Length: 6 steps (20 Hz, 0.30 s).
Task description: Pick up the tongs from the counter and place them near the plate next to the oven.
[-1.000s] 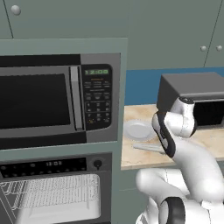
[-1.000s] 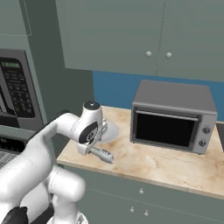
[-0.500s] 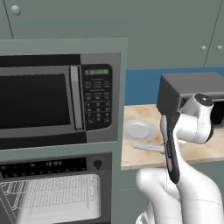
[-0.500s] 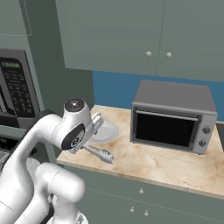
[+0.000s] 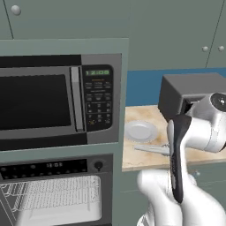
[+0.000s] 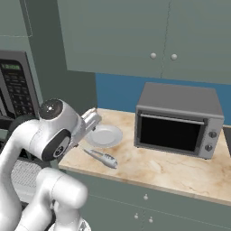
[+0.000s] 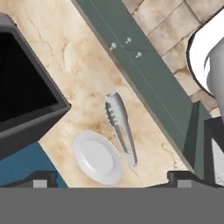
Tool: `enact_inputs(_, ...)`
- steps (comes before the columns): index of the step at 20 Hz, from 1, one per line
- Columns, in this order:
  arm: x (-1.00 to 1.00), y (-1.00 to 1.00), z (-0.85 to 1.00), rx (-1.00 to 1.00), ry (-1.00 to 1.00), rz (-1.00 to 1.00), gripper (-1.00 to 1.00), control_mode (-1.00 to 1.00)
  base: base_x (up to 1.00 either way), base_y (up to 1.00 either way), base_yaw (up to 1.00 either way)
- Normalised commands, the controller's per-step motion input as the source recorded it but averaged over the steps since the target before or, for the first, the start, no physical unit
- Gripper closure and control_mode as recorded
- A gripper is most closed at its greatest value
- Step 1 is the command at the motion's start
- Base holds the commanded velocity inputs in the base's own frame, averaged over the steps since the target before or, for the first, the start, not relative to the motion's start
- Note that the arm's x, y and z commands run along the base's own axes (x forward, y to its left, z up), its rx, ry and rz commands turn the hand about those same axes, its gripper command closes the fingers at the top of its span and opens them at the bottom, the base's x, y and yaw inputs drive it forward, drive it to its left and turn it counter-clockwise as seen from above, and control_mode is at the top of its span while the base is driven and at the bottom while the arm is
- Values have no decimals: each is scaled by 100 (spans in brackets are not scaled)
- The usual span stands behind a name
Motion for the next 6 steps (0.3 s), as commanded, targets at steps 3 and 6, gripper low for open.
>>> enact_inputs(3,-28,0,66,0,-13,-11,-100,-100,0,0,0)
enact_inputs(6,-25,-1,61,0,-13,-10,-100,-100,0,0,0)
